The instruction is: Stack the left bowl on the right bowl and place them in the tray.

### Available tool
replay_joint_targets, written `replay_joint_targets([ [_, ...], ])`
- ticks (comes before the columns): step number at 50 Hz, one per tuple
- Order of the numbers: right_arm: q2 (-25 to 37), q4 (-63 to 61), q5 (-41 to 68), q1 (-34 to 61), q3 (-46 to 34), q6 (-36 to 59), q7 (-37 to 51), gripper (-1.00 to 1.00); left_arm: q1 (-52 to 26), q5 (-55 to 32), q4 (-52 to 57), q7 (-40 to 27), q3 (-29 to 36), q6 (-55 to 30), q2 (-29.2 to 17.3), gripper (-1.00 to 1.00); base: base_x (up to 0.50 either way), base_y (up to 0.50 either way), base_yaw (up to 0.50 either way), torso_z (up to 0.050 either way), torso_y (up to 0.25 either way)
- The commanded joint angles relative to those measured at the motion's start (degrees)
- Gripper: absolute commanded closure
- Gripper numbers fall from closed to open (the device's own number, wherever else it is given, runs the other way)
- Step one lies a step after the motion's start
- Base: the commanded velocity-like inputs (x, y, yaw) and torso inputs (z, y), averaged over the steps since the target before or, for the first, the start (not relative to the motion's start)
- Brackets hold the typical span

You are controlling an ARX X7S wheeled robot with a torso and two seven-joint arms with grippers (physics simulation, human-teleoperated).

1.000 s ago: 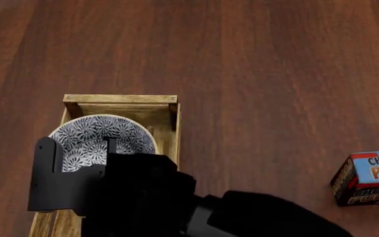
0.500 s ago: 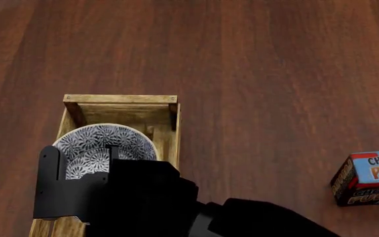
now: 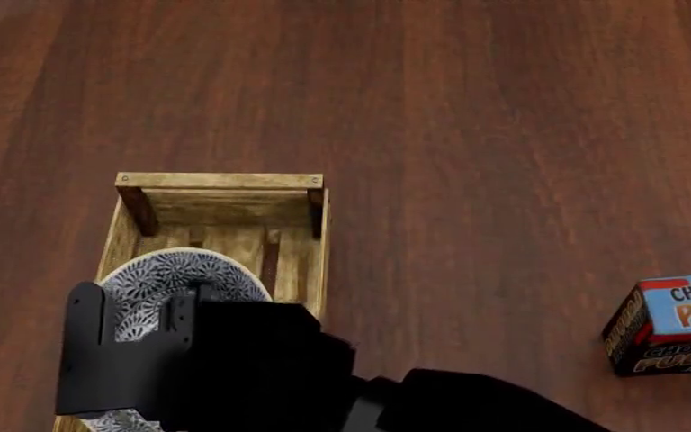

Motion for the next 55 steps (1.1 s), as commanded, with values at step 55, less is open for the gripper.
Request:
replay_joint_targets([
  [55,-0.01,-21.11,2.41,2.81,0.16,17.67,6.17,-1.0,0.39,-0.57,0.45,-0.65,-0.45,0.43,-0.54,-1.0,0.0,0.0,0.0,0.0,0.0],
])
